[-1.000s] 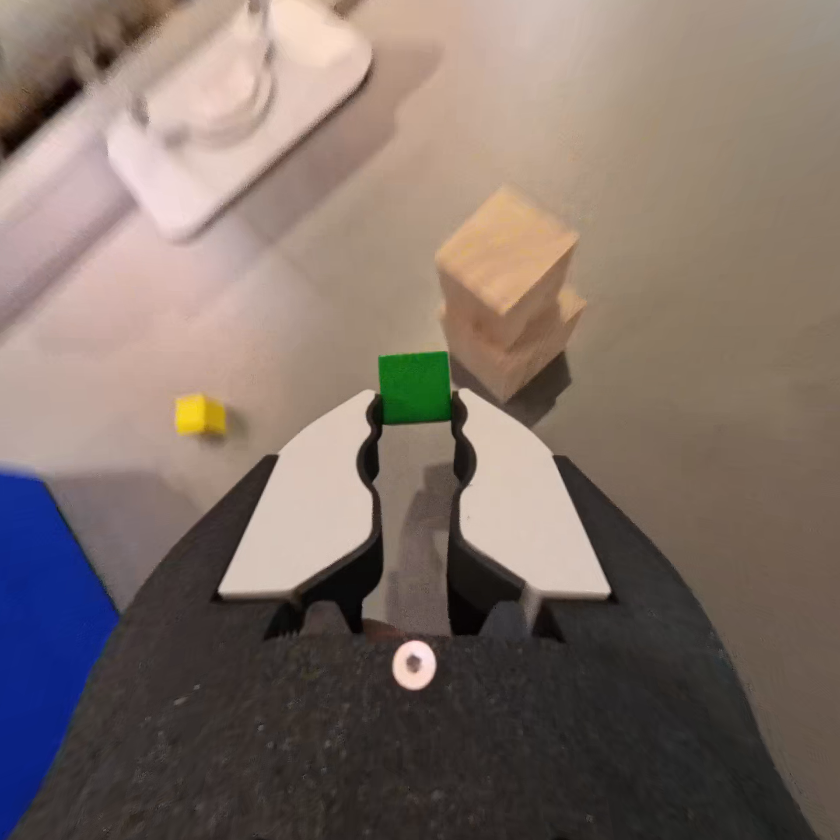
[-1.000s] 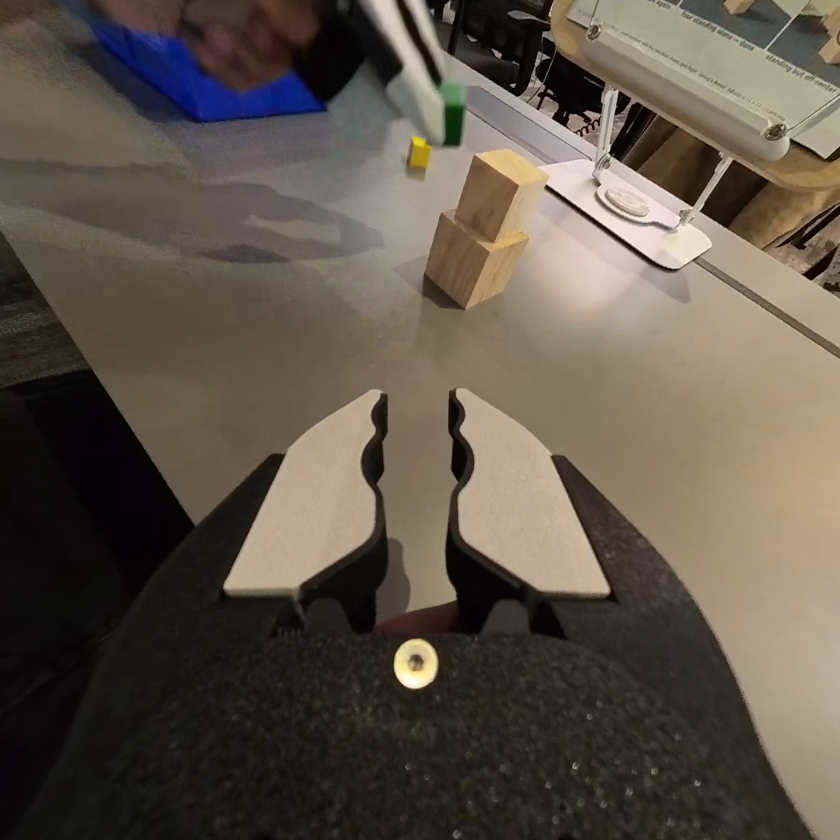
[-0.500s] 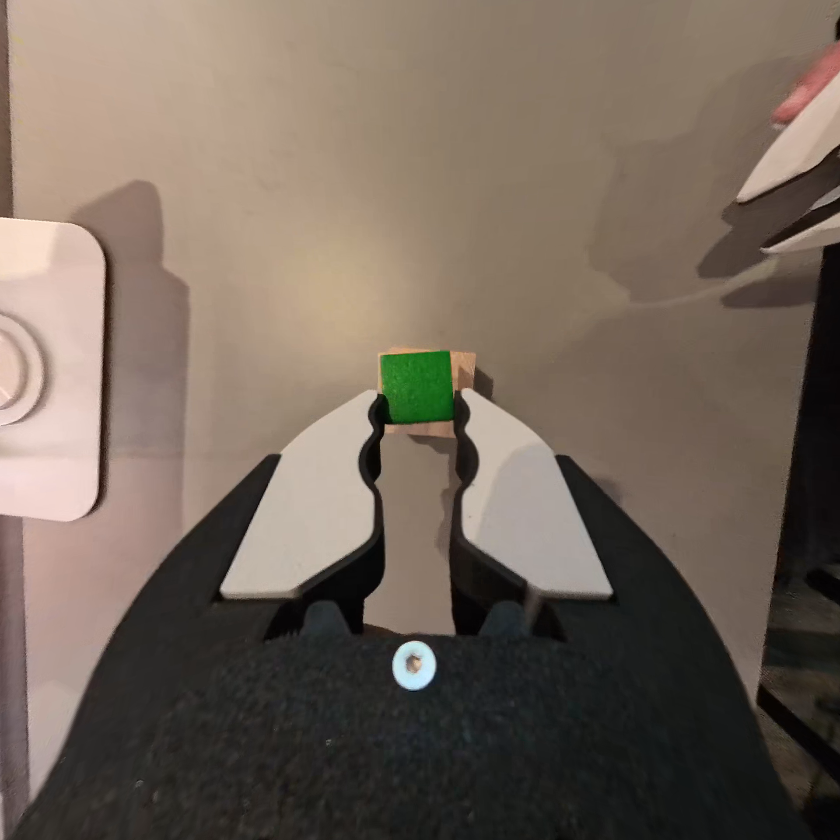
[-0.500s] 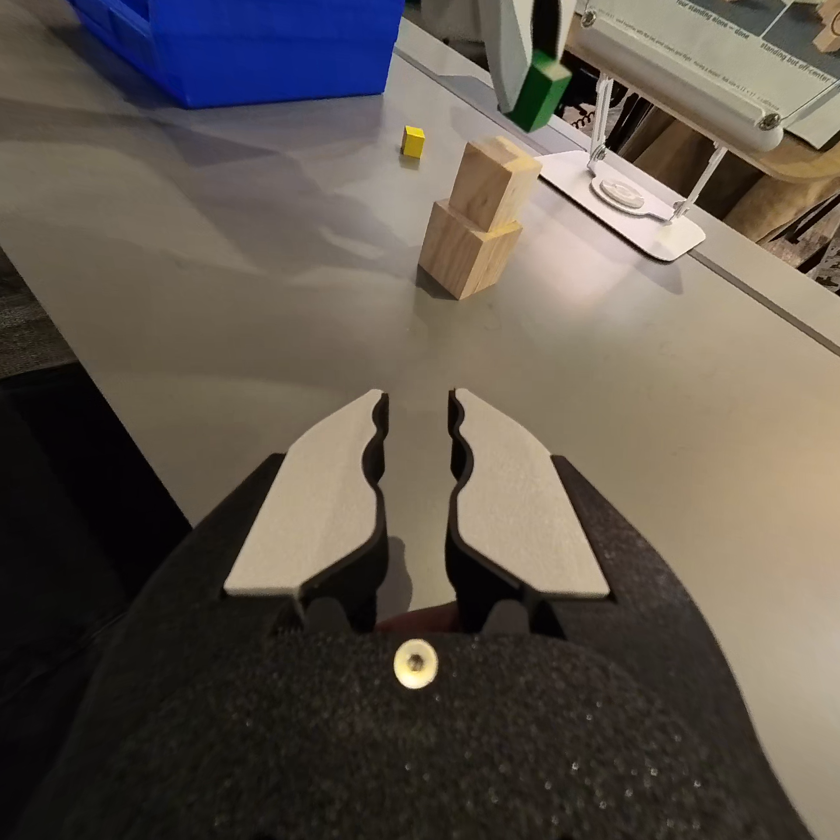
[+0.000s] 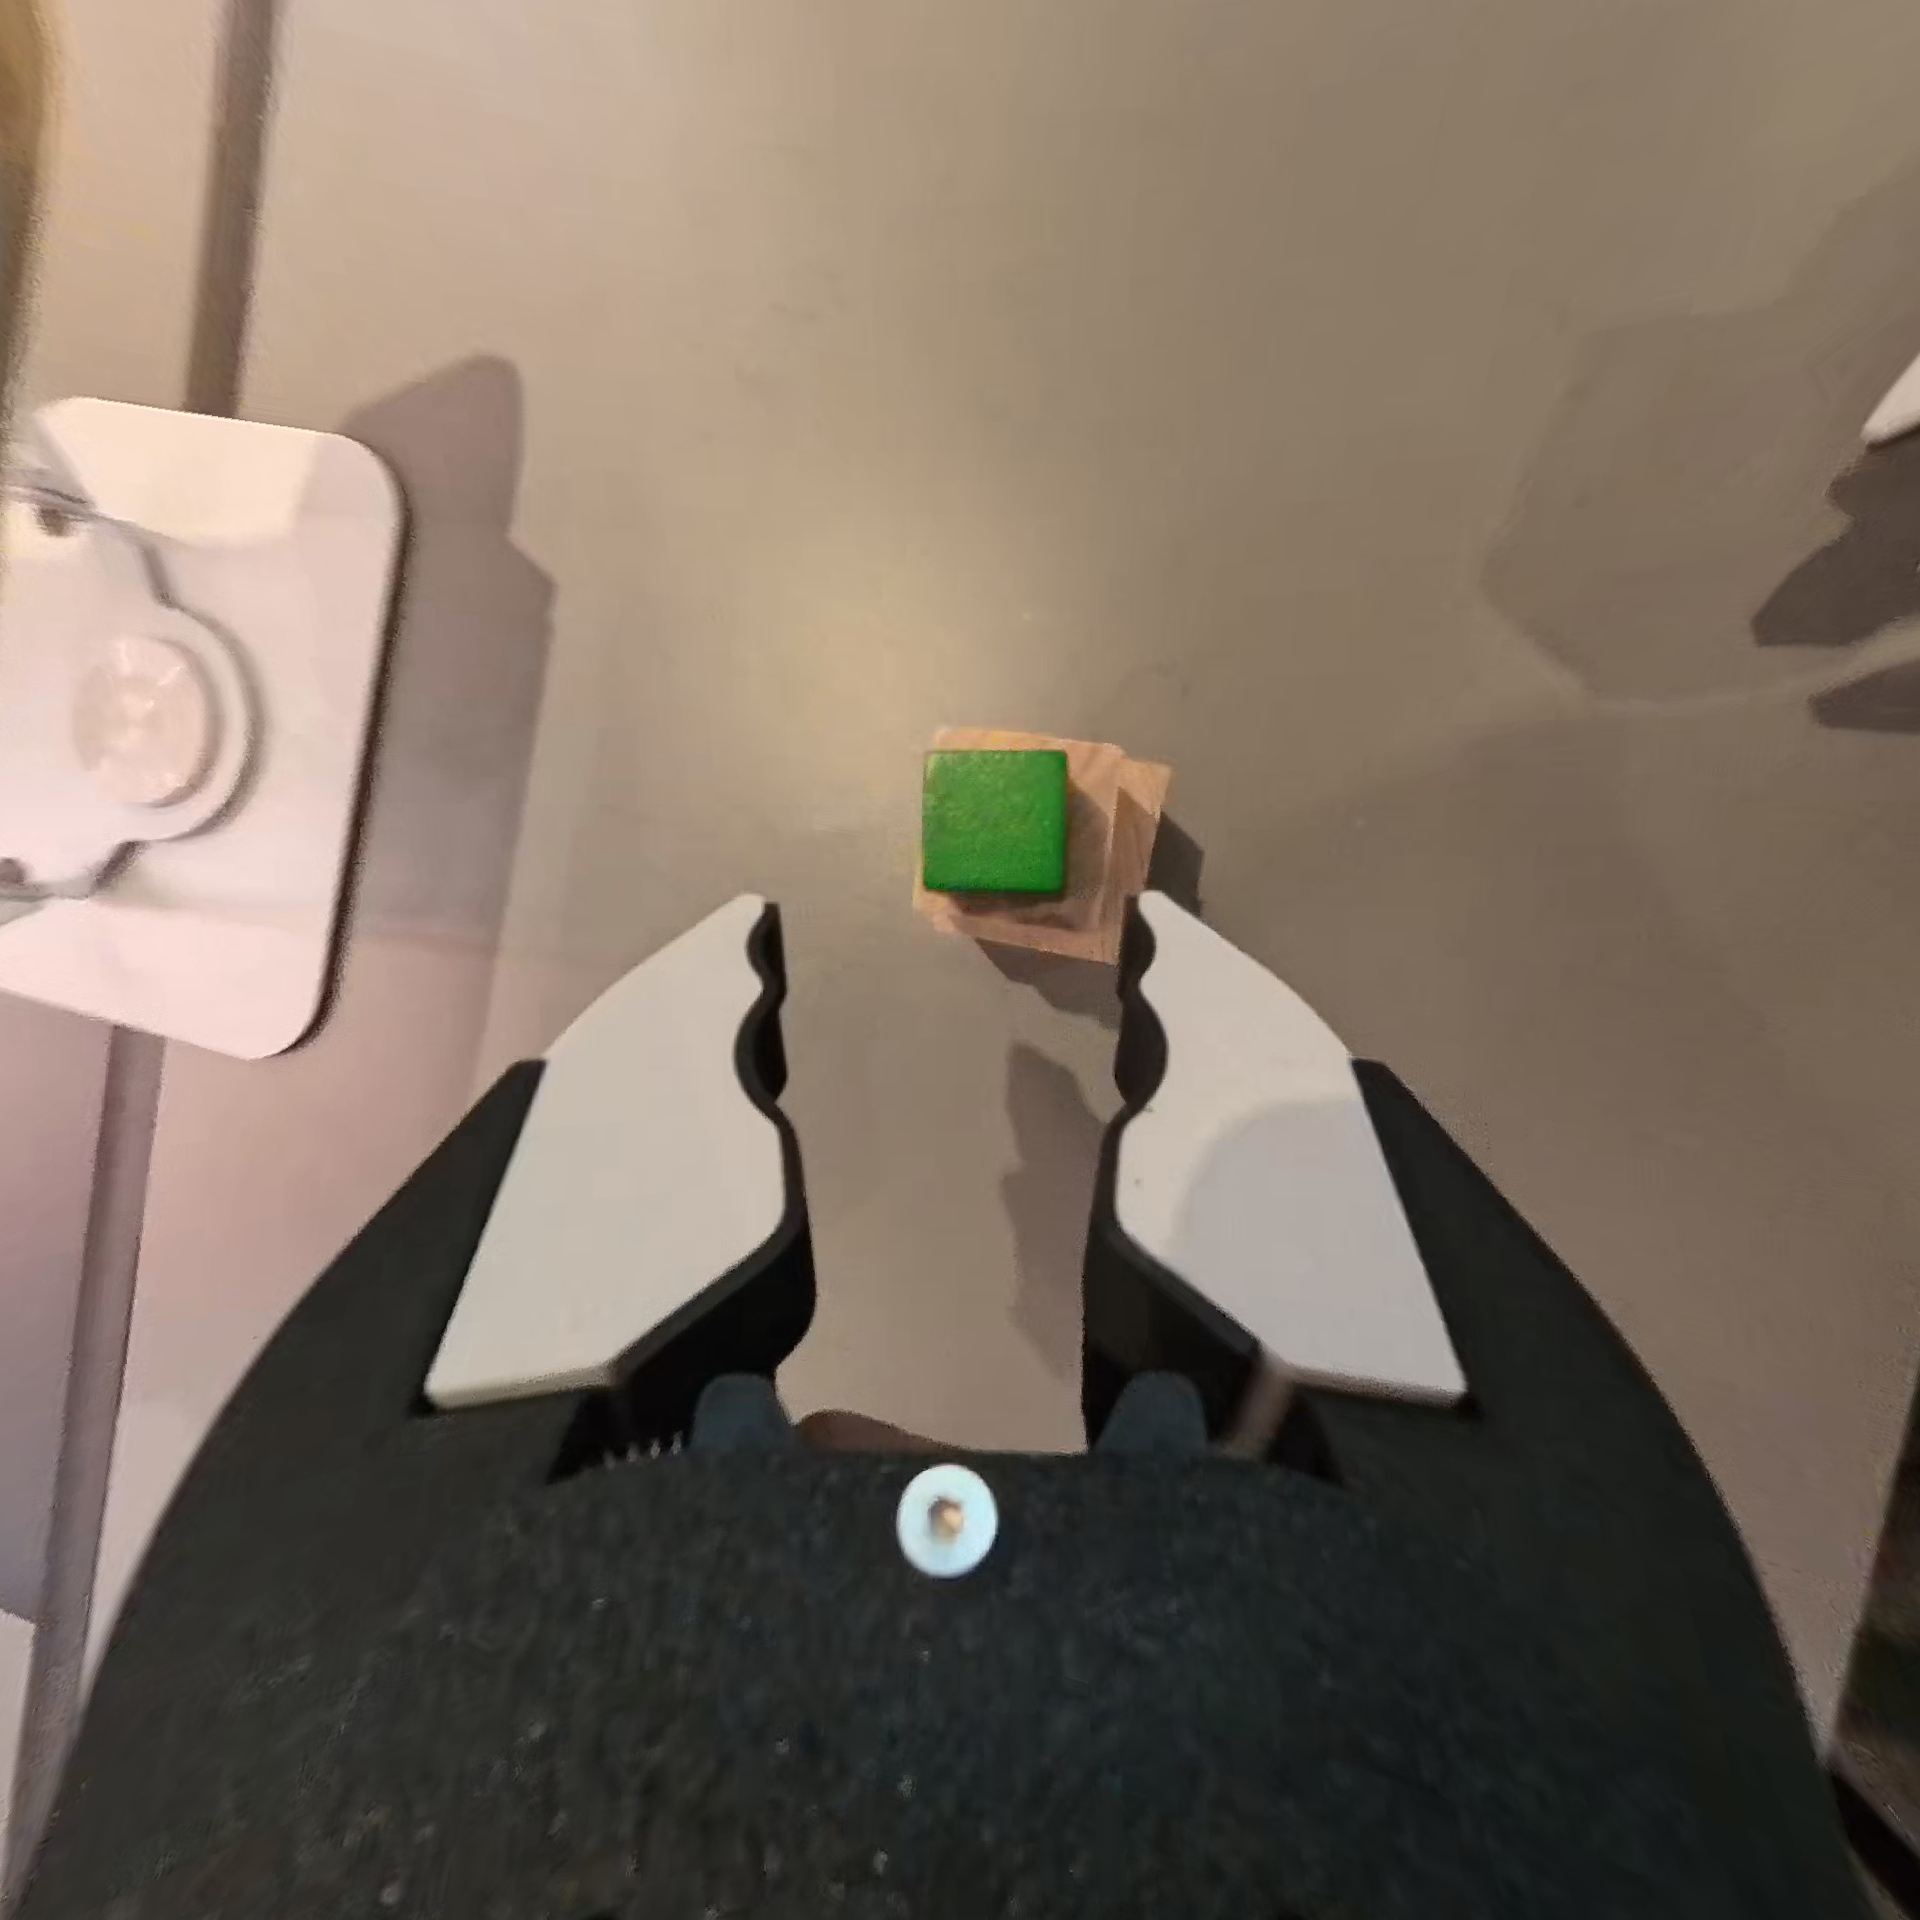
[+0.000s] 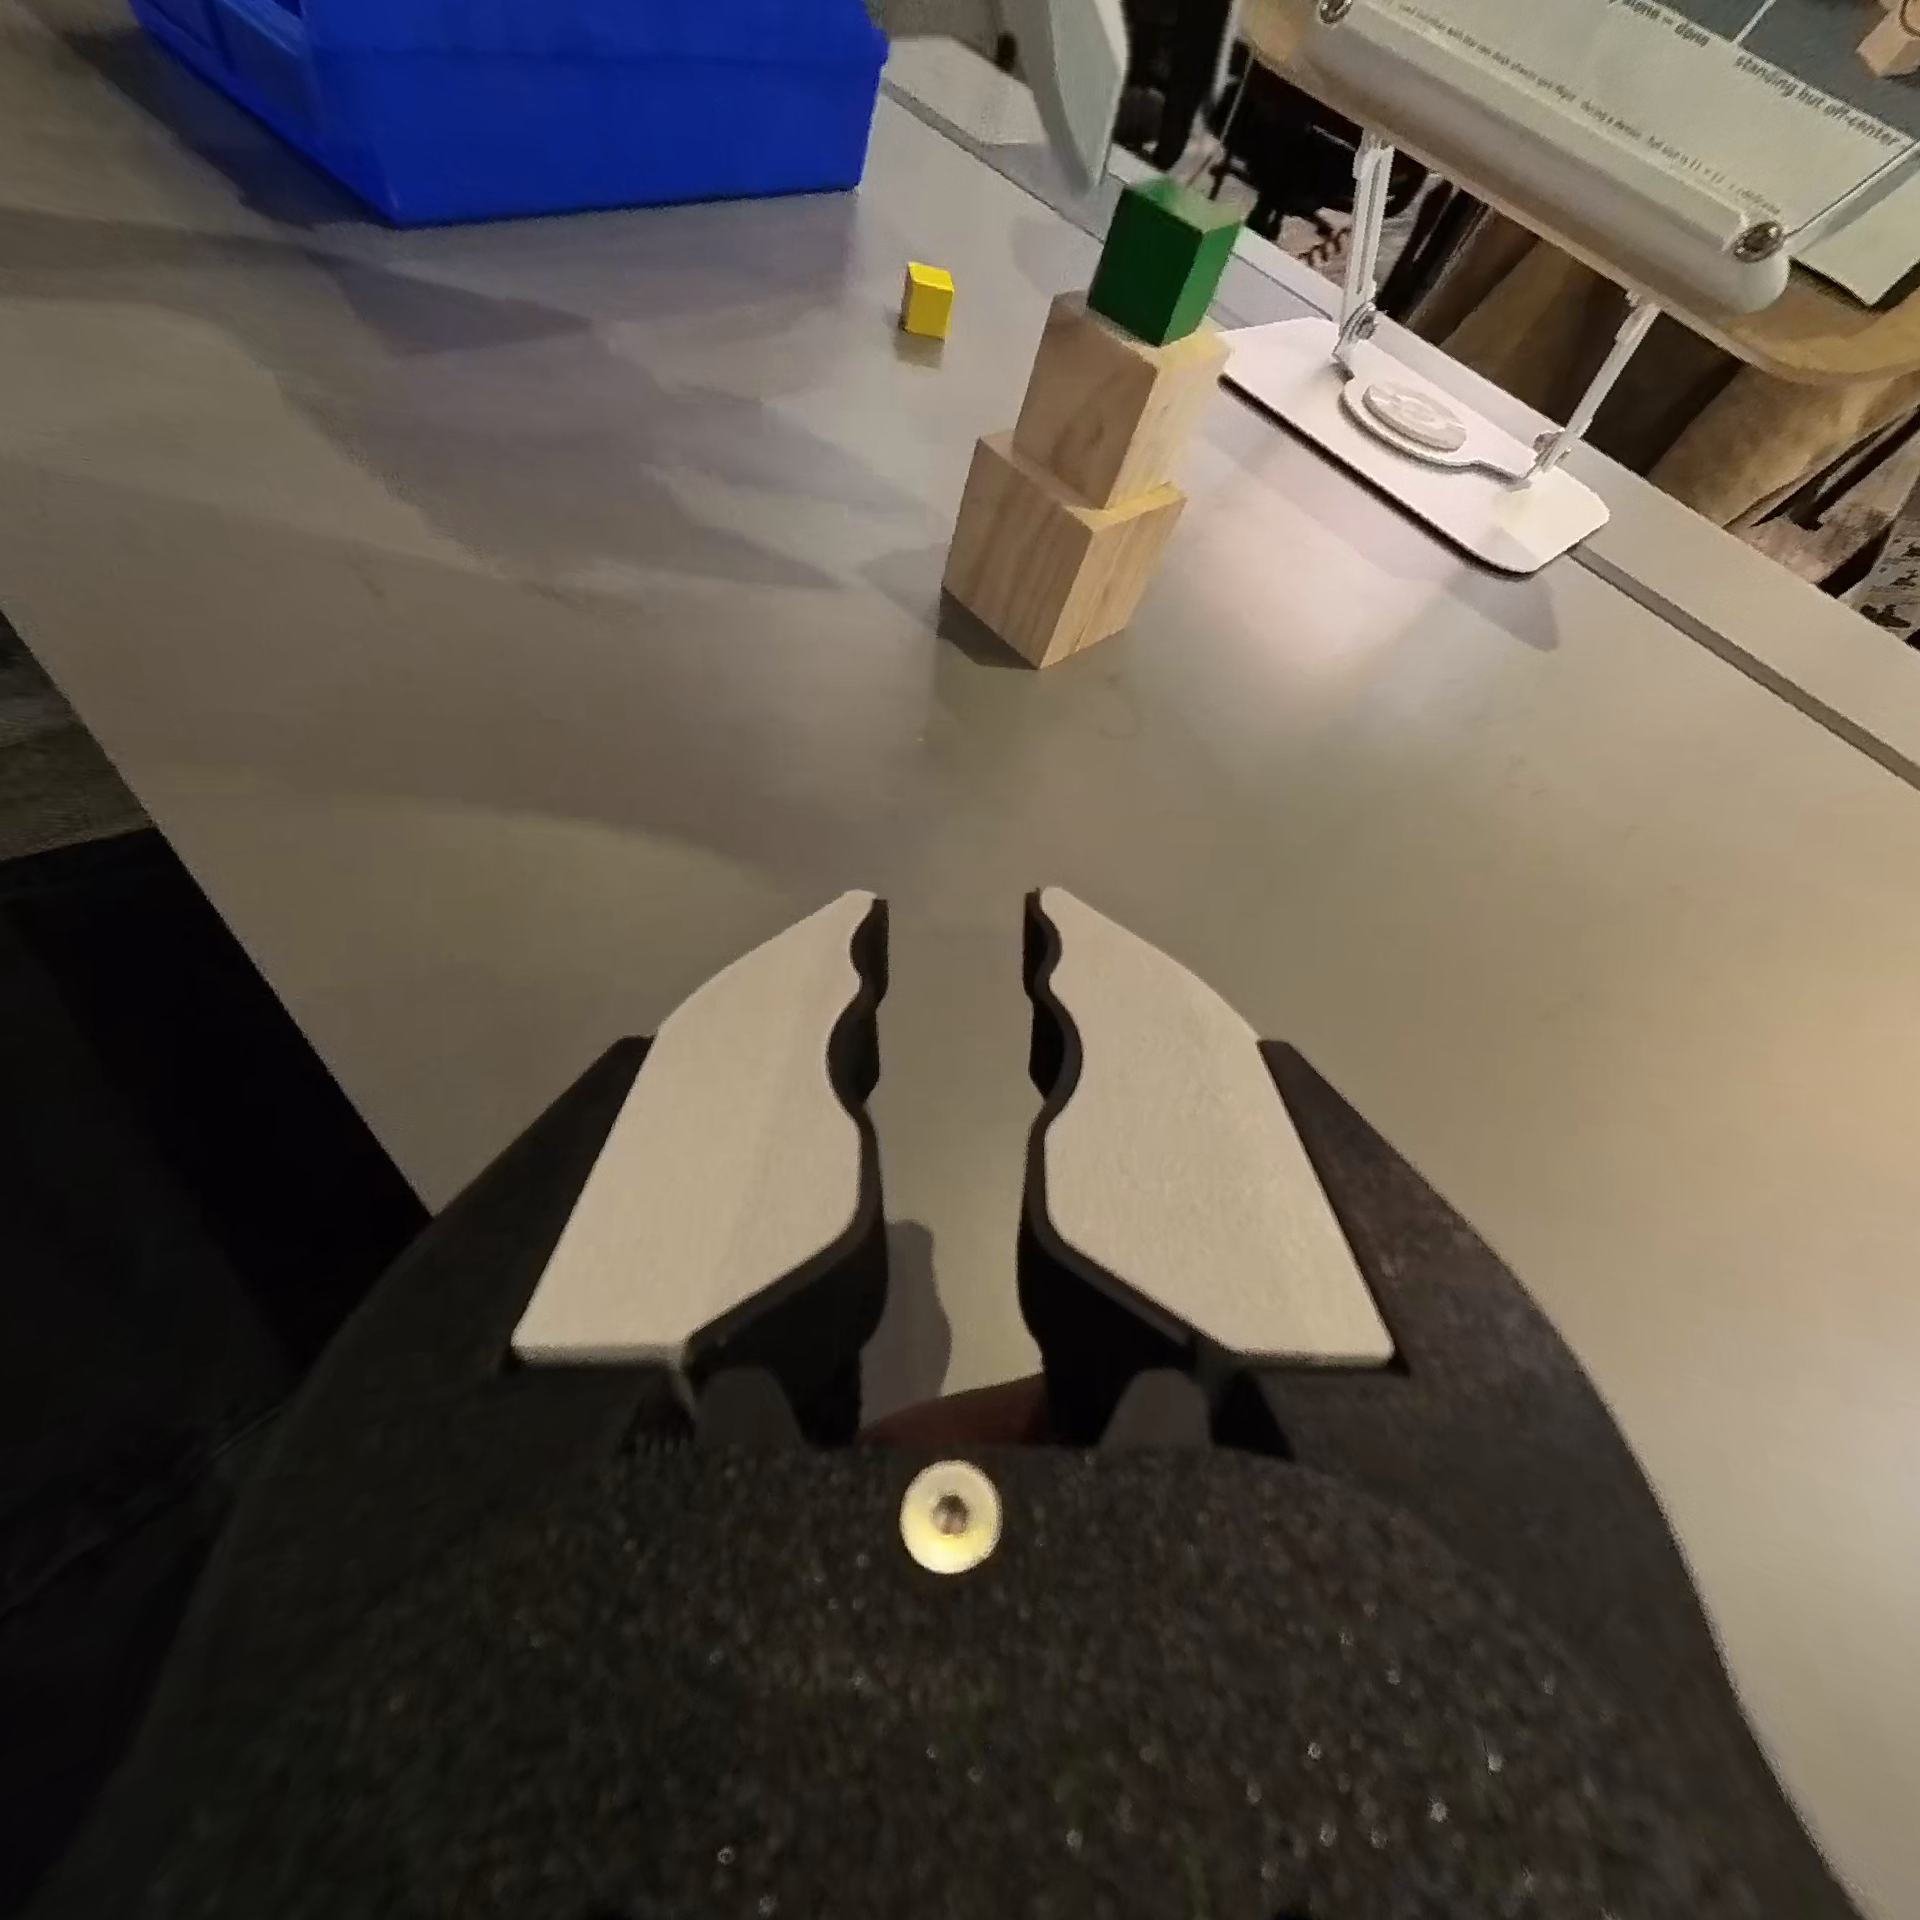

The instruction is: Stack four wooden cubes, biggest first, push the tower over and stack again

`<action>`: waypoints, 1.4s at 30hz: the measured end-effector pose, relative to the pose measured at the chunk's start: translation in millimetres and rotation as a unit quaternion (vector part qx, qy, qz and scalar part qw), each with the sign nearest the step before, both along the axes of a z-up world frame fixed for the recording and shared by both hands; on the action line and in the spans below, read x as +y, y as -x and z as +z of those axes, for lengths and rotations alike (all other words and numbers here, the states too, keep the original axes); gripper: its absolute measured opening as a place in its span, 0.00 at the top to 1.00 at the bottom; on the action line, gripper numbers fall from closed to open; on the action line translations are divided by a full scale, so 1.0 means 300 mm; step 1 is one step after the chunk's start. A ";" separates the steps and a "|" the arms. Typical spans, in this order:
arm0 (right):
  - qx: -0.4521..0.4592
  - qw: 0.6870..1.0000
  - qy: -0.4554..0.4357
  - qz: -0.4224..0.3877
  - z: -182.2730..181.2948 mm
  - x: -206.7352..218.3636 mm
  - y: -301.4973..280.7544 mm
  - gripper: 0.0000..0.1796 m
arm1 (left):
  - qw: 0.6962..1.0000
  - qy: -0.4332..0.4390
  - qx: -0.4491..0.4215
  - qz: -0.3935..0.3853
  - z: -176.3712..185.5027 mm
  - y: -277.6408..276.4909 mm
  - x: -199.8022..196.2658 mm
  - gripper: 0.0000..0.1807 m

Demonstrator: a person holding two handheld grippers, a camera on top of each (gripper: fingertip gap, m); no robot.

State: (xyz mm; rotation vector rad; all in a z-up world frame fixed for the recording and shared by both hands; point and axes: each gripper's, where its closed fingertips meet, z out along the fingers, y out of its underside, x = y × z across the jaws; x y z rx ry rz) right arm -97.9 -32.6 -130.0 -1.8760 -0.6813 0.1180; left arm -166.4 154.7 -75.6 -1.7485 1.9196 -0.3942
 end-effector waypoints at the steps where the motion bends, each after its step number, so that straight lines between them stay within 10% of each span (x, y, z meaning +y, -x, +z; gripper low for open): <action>1: 0.002 1.000 0.001 -0.003 0.001 0.003 -0.006 0.86 | 0.999 -0.018 -0.027 0.027 0.024 0.010 0.023 0.66; 9: 0.009 1.000 0.005 -0.006 0.003 0.006 -0.014 0.86 | 0.911 -0.117 -0.077 0.388 -0.088 0.281 0.329 0.66; 18: 0.002 1.000 0.006 -0.002 -0.005 0.005 -0.003 0.87 | 0.897 -0.036 0.045 0.438 -0.303 0.417 0.443 0.64; 30: -0.003 1.000 0.008 0.004 -0.013 0.002 0.004 0.87 | 0.915 0.041 0.051 0.398 -0.304 0.398 0.446 0.88; 36: -0.008 1.000 0.009 0.007 -0.019 0.002 0.010 0.87 | 0.991 -0.013 -0.027 0.133 -0.004 0.173 0.218 0.88; 42: -0.014 1.000 0.008 0.007 -0.022 0.002 0.012 0.87 | 0.999 -0.026 0.016 -0.036 0.123 0.009 -0.045 0.88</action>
